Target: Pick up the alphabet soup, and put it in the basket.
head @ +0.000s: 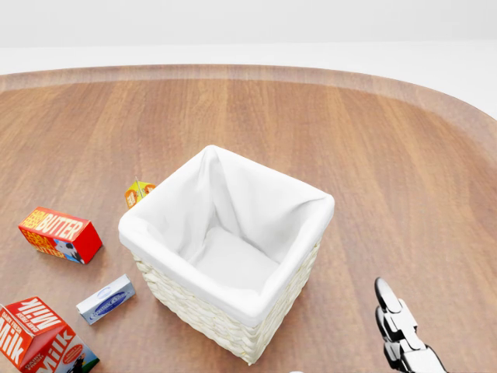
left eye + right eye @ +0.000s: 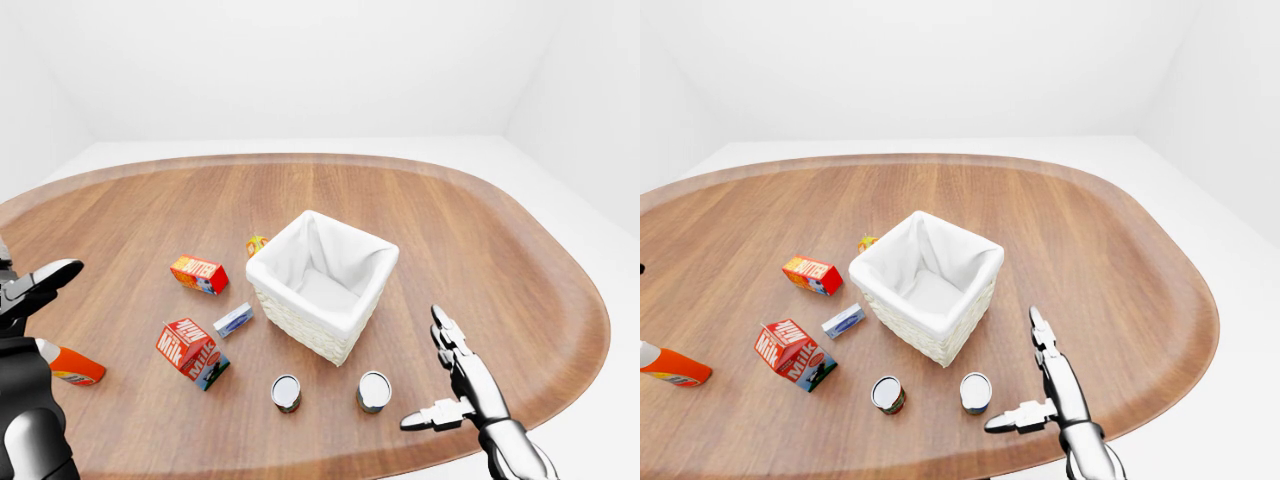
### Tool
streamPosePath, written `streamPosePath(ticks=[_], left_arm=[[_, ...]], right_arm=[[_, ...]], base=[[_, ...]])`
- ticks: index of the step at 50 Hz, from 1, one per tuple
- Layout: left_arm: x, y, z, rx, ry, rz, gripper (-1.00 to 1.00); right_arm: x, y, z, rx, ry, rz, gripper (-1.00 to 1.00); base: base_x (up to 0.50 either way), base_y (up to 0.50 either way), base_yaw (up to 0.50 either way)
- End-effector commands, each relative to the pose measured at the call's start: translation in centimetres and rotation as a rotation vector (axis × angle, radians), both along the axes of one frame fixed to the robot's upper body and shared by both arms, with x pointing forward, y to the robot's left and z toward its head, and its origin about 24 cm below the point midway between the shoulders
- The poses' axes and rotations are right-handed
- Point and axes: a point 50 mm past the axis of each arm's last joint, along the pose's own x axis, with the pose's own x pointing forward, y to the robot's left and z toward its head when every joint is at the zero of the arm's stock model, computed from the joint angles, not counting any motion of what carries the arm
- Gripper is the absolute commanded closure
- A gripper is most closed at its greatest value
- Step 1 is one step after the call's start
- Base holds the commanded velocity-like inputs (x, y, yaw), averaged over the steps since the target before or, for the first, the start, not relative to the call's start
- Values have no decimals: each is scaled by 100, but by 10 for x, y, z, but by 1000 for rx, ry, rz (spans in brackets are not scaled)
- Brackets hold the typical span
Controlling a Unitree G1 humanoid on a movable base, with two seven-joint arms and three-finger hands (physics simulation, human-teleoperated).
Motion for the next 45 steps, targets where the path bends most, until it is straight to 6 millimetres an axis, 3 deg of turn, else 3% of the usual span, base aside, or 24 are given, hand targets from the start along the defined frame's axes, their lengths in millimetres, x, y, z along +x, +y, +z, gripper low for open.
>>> streamPosePath(ticks=[1, 23, 45], left_arm=[[3, 1, -4, -5, 16, -7, -100], [9, 1, -12, -13, 53, -19, -100], [2, 0, -3, -1, 13, -9, -100]], right_arm=[[2, 9, -10, -24, 33, 30, -100], [9, 22, -29, -96, 94, 55, -100], [15, 31, -46, -107, 128, 81, -100]], base=[[0, 0, 0], [0, 0, 0], [0, 0, 0]])
